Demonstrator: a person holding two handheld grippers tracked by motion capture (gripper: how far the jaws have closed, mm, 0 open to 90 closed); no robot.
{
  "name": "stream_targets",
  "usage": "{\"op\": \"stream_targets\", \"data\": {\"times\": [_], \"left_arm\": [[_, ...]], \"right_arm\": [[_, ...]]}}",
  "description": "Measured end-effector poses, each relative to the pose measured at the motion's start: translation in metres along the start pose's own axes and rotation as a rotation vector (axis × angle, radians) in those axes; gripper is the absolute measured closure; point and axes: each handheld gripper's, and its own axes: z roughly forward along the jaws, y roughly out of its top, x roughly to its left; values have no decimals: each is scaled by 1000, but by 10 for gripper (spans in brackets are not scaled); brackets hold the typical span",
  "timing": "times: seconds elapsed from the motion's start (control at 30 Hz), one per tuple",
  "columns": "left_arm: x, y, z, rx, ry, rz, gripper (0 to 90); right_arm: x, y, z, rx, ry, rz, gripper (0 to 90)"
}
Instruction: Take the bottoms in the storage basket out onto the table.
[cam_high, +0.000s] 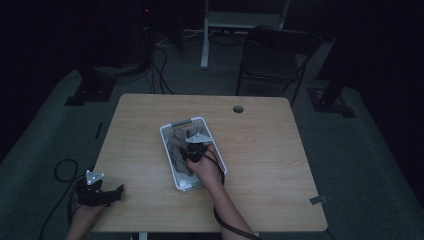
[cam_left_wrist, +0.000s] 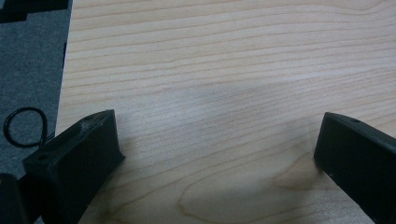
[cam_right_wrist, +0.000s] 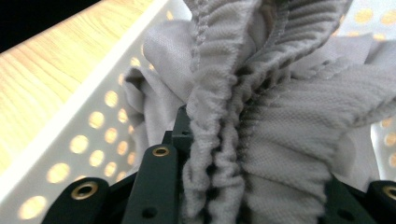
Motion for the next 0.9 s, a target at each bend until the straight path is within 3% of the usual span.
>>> {"op": "stream_targets", "data": {"times": [0.17,0.4,0.9], "left_arm": [[0,0,0,0,0,0,8],[0,0,0,0,0,0,8],[0,0,0,-1,1,1,8]], "right_arm": [[1,5,-10,-33,33,15,702],[0,13,-21,-68,30,5,706],[0,48,-57,-158,47,-12,709]]}}
